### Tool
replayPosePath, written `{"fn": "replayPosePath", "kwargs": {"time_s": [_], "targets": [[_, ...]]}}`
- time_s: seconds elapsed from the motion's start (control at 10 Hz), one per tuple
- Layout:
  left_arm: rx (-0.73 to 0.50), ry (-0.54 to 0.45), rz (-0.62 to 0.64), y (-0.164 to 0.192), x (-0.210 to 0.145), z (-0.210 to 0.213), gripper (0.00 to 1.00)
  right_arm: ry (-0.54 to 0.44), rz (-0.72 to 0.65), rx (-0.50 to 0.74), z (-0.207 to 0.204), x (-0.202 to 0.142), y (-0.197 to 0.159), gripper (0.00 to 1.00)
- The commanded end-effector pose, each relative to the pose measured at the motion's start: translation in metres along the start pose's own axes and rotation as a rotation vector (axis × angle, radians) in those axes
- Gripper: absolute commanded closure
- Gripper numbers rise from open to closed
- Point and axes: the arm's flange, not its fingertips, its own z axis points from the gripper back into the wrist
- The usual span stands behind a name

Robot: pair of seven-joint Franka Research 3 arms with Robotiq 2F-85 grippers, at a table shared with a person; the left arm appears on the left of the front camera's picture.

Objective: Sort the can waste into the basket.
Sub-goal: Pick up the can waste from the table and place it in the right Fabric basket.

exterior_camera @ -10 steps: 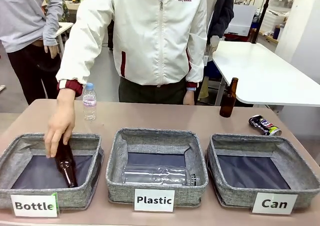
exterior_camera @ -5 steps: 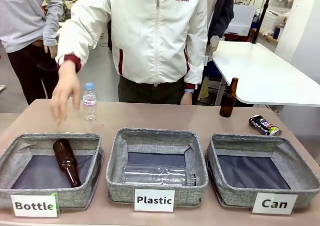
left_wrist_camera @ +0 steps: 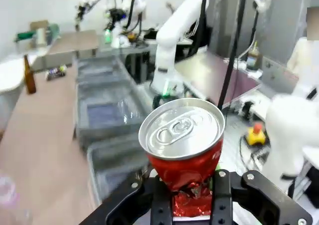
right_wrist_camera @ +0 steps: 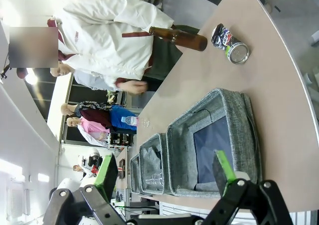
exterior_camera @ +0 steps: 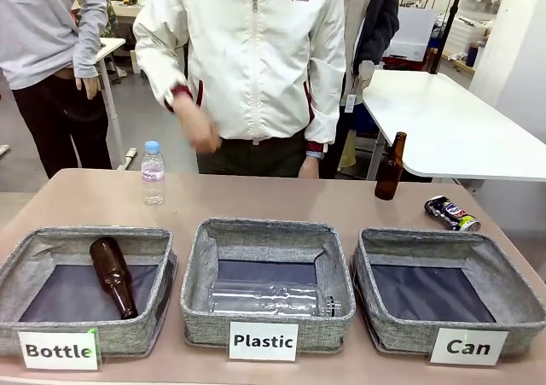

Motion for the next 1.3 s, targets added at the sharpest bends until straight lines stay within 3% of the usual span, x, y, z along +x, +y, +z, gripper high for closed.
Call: {"fn": "replayPosePath", "kwargs": {"time_s": [0.0,0.1,0.3,0.4,0.5,0.6,1.1,1.2], "targets": [[-0.066,-0.134,0.094,0.004,0.085,0.008,1.0,-0.018,0.023,0.024,0.0,0.003,0.0,0.0],[-0.06,-0.133,0.135,0.038,0.099,-0.026,1.0,-0.018,0.023,0.024,0.0,0.003,0.0,0.0],[-0.087,-0.099,0.209,0.074,0.104,-0.059,1.0,-0.018,0.023,0.024,0.0,0.003,0.0,0.0],[-0.028,-0.115,0.215,0.085,0.099,-0.065,1.0,-0.018,0.023,0.024,0.0,0.003,0.0,0.0],[0.141,-0.098,0.159,0.093,0.087,-0.067,1.0,-0.018,0.023,0.024,0.0,0.003,0.0,0.0],[-0.076,-0.105,0.194,0.081,0.106,-0.071,1.0,-0.018,0.023,0.024,0.0,0.003,0.0,0.0],[-0.076,-0.105,0.194,0.081,0.106,-0.071,1.0,-0.018,0.023,0.024,0.0,0.003,0.0,0.0],[-0.071,-0.103,0.196,0.097,0.1,-0.086,0.73,-0.018,0.023,0.024,0.0,0.003,0.0,0.0]]}}
